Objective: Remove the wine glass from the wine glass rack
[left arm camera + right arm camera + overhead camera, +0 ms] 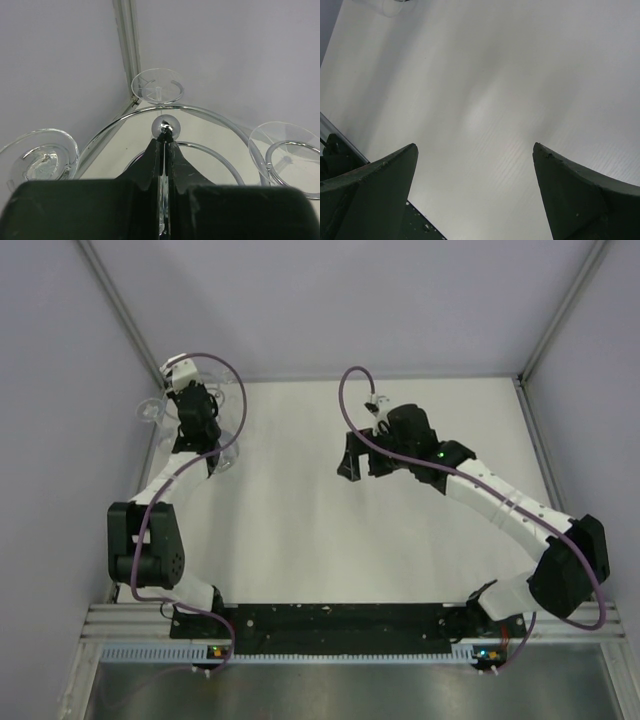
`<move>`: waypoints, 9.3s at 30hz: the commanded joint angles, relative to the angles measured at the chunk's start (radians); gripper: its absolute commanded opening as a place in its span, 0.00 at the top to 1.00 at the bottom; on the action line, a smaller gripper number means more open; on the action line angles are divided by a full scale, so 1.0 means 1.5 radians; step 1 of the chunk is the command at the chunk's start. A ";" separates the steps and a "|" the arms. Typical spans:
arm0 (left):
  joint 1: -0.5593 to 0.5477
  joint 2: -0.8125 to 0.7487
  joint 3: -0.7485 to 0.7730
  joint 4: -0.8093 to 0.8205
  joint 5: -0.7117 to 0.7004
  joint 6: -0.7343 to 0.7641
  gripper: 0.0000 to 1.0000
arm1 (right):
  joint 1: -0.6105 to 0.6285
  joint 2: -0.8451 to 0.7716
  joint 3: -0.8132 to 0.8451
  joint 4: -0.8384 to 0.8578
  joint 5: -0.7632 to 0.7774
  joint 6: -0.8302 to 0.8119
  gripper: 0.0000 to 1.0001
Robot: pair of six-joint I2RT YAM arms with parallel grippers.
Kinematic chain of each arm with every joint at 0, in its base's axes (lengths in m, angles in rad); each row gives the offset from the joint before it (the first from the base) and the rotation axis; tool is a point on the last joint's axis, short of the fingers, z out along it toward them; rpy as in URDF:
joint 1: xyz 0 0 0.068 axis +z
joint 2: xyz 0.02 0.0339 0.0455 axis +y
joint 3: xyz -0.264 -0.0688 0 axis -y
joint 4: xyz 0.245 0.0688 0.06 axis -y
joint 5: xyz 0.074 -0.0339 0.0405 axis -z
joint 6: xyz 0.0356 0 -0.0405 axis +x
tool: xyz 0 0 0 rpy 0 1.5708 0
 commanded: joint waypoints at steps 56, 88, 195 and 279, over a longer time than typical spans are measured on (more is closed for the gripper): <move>-0.124 -0.147 -0.001 -0.043 0.229 -0.060 1.00 | 0.038 -0.017 0.024 -0.013 0.042 -0.016 0.03; -0.421 0.009 0.221 -0.125 0.315 -0.046 1.00 | -0.027 -0.237 0.071 -0.252 0.237 0.017 0.01; -0.477 -0.295 0.016 -0.527 0.286 -0.198 0.47 | -0.248 -0.195 -0.012 -0.015 0.107 0.340 1.00; -0.421 -0.276 0.141 -0.404 0.826 -0.627 0.53 | 0.239 -0.263 0.156 -0.063 -0.138 -0.423 1.00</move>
